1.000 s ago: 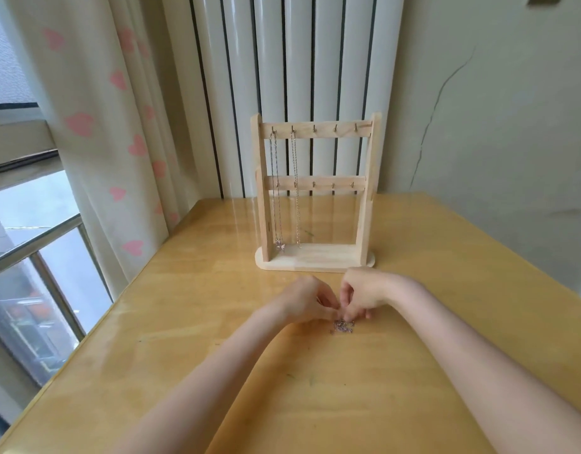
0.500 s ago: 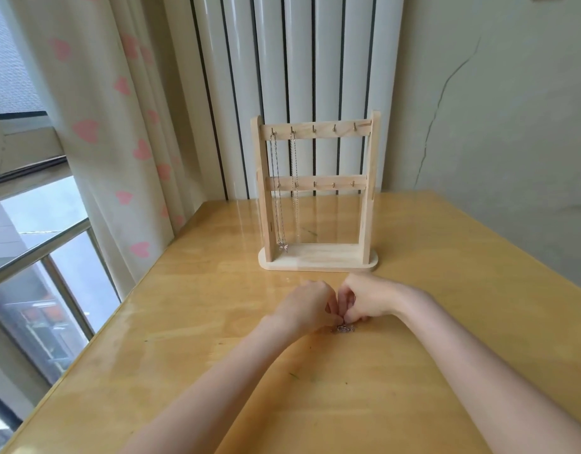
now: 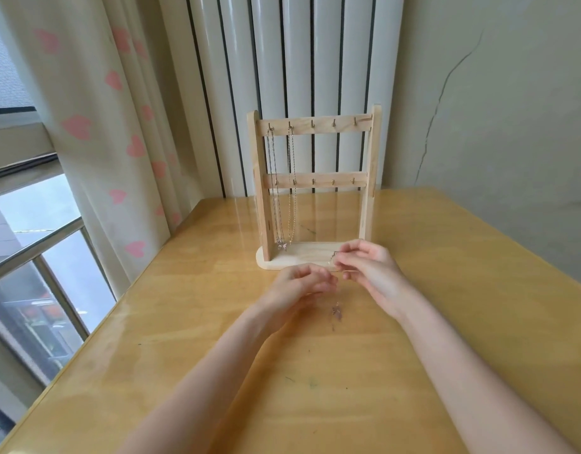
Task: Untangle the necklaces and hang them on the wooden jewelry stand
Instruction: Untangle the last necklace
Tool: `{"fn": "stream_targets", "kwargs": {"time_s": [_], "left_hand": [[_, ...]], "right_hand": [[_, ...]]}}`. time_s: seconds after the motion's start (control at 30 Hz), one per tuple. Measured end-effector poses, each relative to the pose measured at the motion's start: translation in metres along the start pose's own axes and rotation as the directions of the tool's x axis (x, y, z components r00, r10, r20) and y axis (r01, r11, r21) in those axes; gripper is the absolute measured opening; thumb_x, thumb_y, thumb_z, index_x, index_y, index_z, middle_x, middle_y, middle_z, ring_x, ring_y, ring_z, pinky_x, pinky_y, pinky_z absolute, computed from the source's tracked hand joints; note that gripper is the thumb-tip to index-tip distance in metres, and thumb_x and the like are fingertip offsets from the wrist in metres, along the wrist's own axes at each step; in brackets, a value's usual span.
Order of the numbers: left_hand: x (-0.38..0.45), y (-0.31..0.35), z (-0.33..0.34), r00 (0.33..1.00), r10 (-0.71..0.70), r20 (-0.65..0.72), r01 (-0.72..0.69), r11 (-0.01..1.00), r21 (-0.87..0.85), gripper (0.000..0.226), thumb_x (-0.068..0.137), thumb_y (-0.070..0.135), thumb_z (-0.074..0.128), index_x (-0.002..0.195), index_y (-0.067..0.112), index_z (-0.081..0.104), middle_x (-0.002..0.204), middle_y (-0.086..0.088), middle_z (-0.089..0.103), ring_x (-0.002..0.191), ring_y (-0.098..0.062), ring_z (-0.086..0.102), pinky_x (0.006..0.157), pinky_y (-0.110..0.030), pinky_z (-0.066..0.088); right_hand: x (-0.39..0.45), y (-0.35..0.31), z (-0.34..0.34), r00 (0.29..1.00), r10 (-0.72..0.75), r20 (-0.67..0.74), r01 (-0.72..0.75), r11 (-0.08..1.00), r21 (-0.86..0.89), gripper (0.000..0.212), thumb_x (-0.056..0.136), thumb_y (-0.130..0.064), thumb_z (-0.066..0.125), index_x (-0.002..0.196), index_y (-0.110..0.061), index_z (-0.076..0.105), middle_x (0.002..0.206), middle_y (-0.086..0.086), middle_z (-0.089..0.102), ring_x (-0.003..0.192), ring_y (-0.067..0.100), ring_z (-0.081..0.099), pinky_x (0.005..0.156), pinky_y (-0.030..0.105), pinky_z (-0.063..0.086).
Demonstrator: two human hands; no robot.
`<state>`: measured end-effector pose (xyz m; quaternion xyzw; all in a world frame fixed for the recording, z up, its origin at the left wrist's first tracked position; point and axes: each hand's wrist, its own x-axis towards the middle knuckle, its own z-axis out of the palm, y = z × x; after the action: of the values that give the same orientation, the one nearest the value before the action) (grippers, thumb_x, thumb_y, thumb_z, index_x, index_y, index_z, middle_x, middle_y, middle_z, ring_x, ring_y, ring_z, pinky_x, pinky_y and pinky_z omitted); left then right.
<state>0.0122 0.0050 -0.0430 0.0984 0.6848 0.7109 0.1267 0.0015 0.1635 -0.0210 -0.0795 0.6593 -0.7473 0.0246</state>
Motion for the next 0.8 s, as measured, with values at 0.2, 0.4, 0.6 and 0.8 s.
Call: {"fn": "stream_targets", "kwargs": {"time_s": [0.2,0.4,0.6,0.8], "left_hand": [[0.014,-0.007,-0.002,0.997,0.023,-0.076,-0.04,0.974,-0.224,0.015,0.093,0.015,0.05,0.082,0.015,0.059,0.076,0.002,0.064,0.062,-0.009,0.061,0.067,-0.022,0.048],[0.02,-0.01,-0.005,0.995,0.054,-0.09,-0.082,0.935,-0.344,0.017,0.092,0.011,0.051,0.097,0.01,0.067,0.072,0.002,0.054,0.051,-0.007,0.046,0.067,-0.026,0.046],[0.017,-0.009,-0.005,1.0,0.025,0.005,-0.022,0.932,-0.361,0.038,0.09,0.001,0.051,0.123,0.018,0.057,0.103,-0.006,0.069,0.098,-0.022,0.064,0.09,-0.032,0.051],[0.017,-0.013,-0.012,1.0,0.015,0.005,-0.012,0.931,-0.366,0.053,0.089,-0.016,0.04,0.123,0.022,0.054,0.122,-0.018,0.061,0.089,-0.022,0.067,0.092,-0.033,0.052]], "right_hand": [[0.004,0.028,0.003,0.99,0.045,-0.136,-0.025,0.989,0.145,0.012,0.09,-0.001,0.053,0.084,-0.011,0.05,0.075,0.008,0.061,0.053,0.015,0.052,0.045,0.02,0.036],[0.013,0.037,0.002,0.982,-0.041,-0.186,0.049,0.998,0.039,0.012,0.091,-0.001,0.052,0.084,-0.011,0.049,0.074,0.005,0.063,0.044,0.01,0.046,0.038,0.018,0.03],[0.011,0.04,0.009,0.98,-0.124,-0.155,0.106,0.987,-0.12,0.012,0.09,0.004,0.05,0.085,-0.008,0.049,0.067,0.005,0.061,0.04,0.007,0.05,0.036,0.019,0.032],[0.013,0.046,0.008,0.973,-0.141,-0.183,0.106,0.977,-0.185,0.02,0.088,0.008,0.048,0.081,-0.011,0.049,0.07,0.011,0.065,0.041,0.006,0.049,0.036,0.019,0.034]]}}
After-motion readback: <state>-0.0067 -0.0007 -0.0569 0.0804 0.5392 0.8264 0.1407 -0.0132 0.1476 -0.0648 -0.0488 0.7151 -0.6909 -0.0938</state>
